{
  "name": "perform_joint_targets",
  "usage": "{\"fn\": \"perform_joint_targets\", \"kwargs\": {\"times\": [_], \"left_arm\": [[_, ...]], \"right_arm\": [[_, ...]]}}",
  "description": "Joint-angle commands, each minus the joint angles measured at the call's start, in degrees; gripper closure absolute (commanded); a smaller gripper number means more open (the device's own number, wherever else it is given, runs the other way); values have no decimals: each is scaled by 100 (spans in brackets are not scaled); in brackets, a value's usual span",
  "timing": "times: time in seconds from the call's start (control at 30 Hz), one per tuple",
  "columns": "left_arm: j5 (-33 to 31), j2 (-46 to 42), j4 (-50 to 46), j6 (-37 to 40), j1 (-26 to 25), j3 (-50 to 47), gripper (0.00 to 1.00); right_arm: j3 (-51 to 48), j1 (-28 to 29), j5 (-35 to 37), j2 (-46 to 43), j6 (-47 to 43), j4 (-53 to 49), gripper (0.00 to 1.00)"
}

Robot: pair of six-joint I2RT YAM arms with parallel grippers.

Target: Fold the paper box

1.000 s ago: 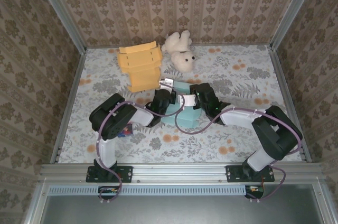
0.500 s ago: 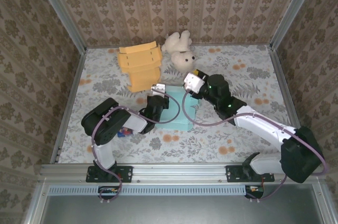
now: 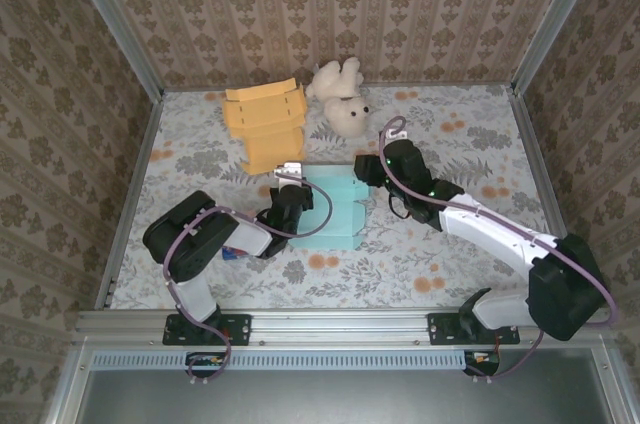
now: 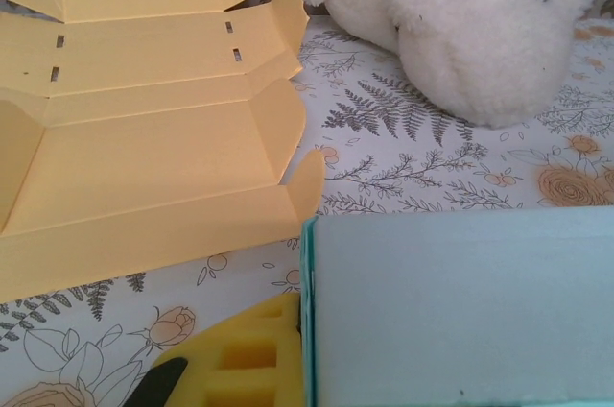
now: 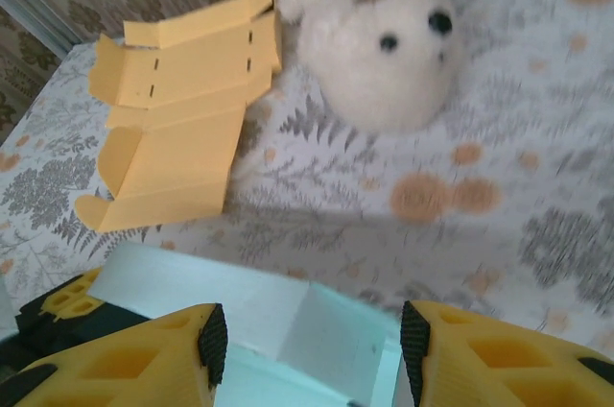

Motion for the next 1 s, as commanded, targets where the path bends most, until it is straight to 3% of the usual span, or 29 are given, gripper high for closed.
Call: {"fn": "perform_joint_targets", "kwargs": {"times": [0.0, 0.47, 0.77, 0.97], "left_arm": [[-288, -6, -228, -264, -72, -29, 100], [-821, 176, -359, -76, -345, 230, 100], [-917, 237, -506, -89, -395, 351, 100], [-961, 237, -575, -87, -396, 371, 100]], "right_arm": [[28, 103, -349, 253, 812, 48, 46], [444, 260, -426, 1391, 821, 374, 46], [485, 293, -291, 1225, 816, 212, 46], [477, 501, 175, 883, 625, -59, 46]]}}
